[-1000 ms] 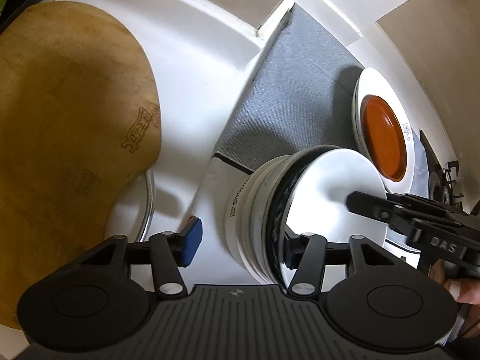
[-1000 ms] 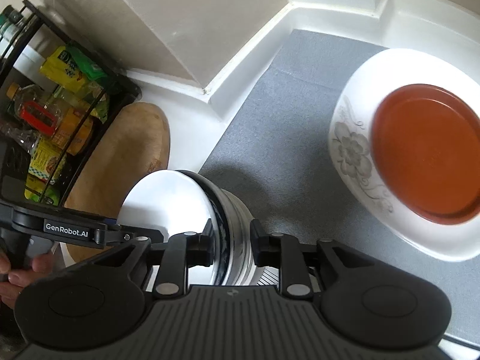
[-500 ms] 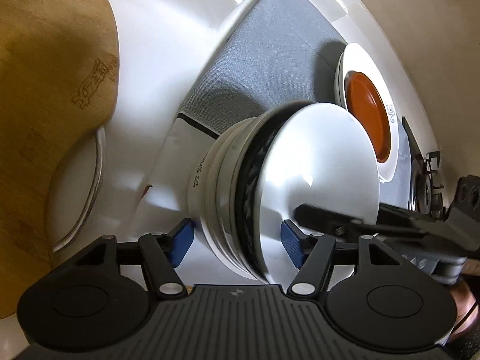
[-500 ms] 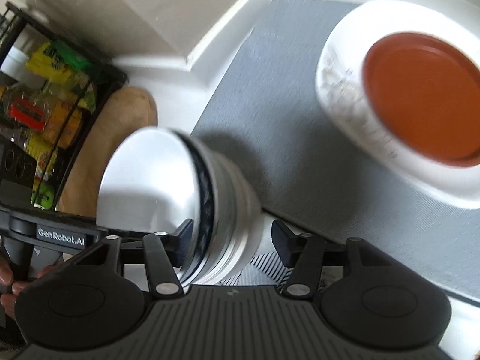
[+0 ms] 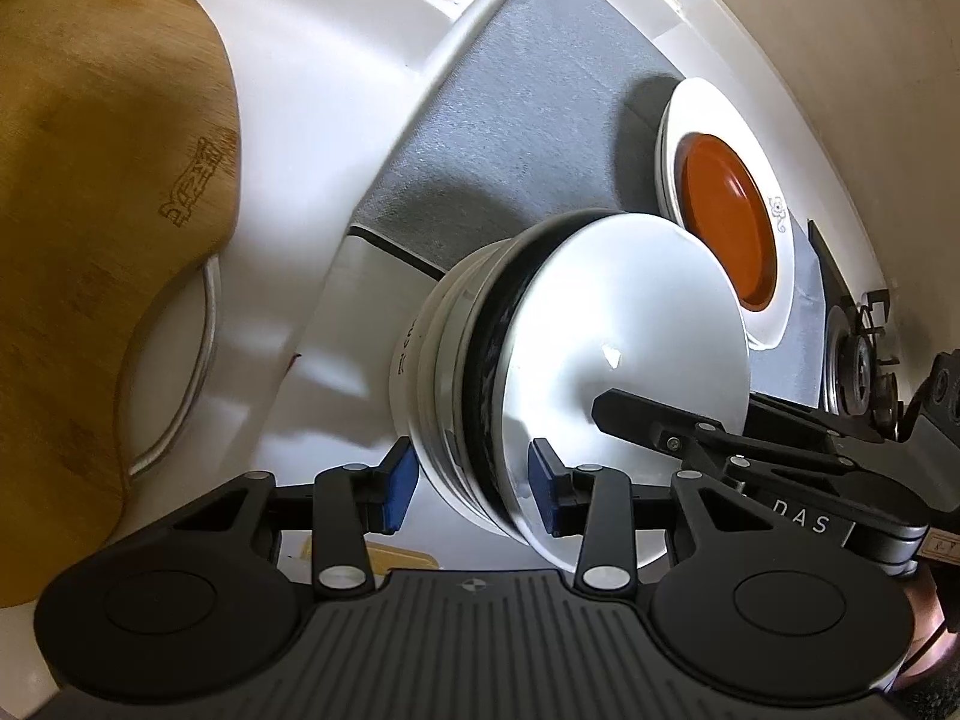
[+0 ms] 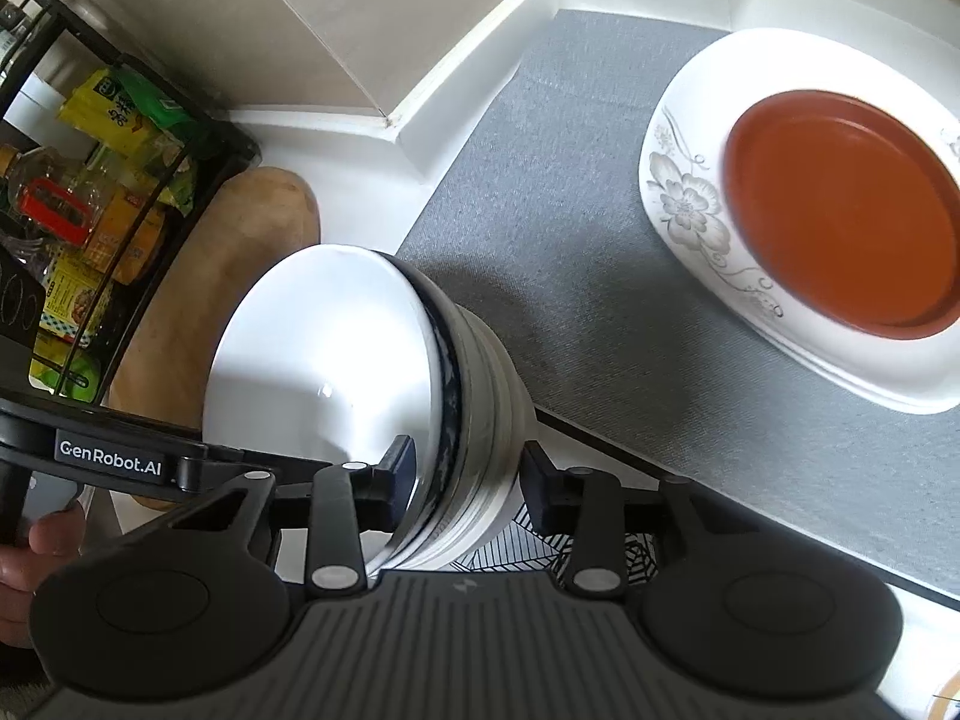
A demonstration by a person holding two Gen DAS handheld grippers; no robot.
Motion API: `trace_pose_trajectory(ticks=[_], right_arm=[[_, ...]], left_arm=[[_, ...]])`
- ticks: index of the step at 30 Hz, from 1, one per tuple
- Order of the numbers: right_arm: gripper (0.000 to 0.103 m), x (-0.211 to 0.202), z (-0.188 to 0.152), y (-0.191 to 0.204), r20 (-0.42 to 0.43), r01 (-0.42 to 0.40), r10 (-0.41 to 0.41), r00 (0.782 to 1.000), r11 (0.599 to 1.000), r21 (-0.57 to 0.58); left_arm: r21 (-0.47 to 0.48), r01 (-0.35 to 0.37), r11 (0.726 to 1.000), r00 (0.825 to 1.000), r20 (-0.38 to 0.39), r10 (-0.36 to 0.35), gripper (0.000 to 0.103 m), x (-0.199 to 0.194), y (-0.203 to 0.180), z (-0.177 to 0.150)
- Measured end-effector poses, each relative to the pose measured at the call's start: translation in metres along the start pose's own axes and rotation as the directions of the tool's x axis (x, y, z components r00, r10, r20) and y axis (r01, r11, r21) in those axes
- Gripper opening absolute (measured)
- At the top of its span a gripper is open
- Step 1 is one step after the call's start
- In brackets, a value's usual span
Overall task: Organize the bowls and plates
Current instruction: 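Carry the white bowl stack with both grippers over the orange plate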
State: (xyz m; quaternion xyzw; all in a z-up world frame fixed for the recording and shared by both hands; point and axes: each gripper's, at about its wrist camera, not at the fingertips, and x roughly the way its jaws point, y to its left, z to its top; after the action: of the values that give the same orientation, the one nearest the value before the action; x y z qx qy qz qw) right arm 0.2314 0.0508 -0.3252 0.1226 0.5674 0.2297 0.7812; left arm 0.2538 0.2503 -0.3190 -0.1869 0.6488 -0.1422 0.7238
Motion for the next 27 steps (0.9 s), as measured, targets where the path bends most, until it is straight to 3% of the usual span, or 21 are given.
trace_pose_trajectory(ticks=[13,19,23,27], right_arm=[[0.043,0.005,-0.006,-0.019,0.017,-0.030,0.028,0.999,0.996,0.082],[0.047,0.008,-0.013,-0.025,0.044,-0.059,0.055,0.998,0.993,0.103],[0.040,0.001,-0.014,-0.023,0.070,-0.042,0.034,0.997,0.993,0.111],[0.040,-0.005,-0.015,-0.026,0.080,-0.049,0.039,0.996,0.991,0.124]], left_arm=[[0.001,-0.017,1.000,1.000,-0.024,0.017,0.044,0.016,-0.008,0.004],[-0.077,0.066,0.995,0.995,-0.071,-0.072,0.060,0.033,0.009,0.006],[-0.016,0.023,1.000,0.997,-0.069,-0.024,0.057,0.028,-0.007,0.007],[0.017,0.000,1.000,0.997,-0.078,0.002,0.052,0.023,-0.018,0.006]])
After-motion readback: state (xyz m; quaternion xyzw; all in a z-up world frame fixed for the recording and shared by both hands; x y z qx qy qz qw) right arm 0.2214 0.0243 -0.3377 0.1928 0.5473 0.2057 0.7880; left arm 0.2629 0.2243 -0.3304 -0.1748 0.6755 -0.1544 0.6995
